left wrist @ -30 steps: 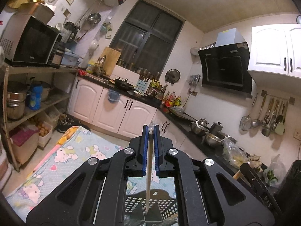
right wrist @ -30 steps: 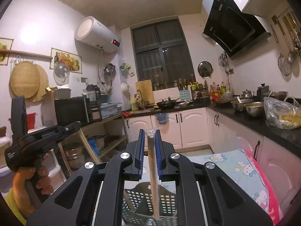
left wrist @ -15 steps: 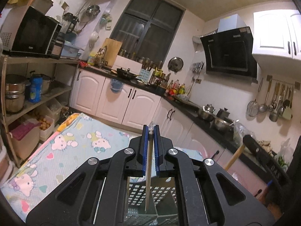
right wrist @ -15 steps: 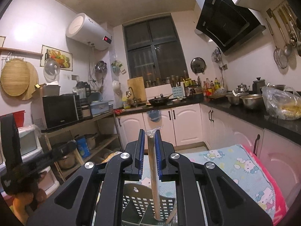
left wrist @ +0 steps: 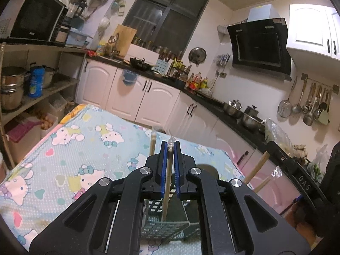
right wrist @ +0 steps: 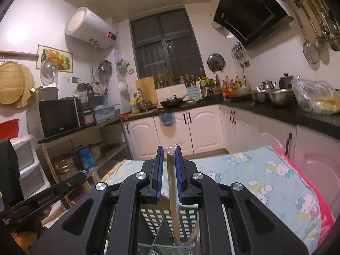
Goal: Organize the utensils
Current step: 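Lift both held chopsticks and carry them above the green caddy, then open both tools to drop the chopsticks into the caddy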
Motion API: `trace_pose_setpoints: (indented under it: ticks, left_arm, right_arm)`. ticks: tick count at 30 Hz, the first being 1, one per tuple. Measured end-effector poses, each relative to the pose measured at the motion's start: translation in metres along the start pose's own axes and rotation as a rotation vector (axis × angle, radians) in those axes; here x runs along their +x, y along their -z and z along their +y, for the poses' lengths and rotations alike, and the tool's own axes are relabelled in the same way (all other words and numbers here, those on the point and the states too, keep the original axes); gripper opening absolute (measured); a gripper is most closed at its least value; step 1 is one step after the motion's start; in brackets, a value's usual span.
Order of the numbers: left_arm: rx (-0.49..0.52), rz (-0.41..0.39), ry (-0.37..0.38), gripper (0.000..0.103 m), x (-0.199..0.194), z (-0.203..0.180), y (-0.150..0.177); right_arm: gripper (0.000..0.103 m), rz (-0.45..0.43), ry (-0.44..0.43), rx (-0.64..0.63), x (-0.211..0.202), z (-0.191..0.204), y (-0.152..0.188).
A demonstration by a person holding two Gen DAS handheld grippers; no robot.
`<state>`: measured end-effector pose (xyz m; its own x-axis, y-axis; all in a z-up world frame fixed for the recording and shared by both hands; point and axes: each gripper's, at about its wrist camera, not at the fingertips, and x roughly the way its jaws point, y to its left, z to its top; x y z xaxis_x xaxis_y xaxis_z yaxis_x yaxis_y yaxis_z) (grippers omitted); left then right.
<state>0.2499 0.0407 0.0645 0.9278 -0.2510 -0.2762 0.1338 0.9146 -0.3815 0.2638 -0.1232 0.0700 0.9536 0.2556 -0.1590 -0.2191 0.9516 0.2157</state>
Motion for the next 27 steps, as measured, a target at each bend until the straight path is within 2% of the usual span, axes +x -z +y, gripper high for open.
trace_pose_setpoints:
  ticks: [9, 16, 18, 20, 24, 27]
  left_arm:
    - [0.037, 0.041, -0.001, 0.002, -0.001, 0.004, 0.003]
    - [0.01, 0.043, -0.018, 0.002, -0.006, 0.009, 0.008]
    - [0.003, 0.047, -0.022, 0.004, -0.008, 0.011, 0.011]
    - [-0.003, 0.052, -0.028, 0.011, -0.011, 0.011, 0.014]
    - [-0.015, 0.062, -0.038, 0.013, -0.016, 0.013, 0.018]
    - [-0.021, 0.072, -0.046, 0.02, -0.021, 0.014, 0.02]
  right_arm:
    - [0.011, 0.051, 0.029, 0.081, -0.005, -0.01, 0.022]
    - [0.013, 0.108, 0.038, 0.084, -0.016, -0.011, 0.03]
    - [0.019, 0.13, 0.028, 0.083, -0.02, -0.013, 0.032]
    - [0.027, 0.142, 0.032, 0.08, -0.024, -0.013, 0.033]
    - [0.033, 0.158, 0.031, 0.086, -0.033, -0.015, 0.034]
    - [0.037, 0.175, 0.028, 0.091, -0.039, -0.017, 0.034]
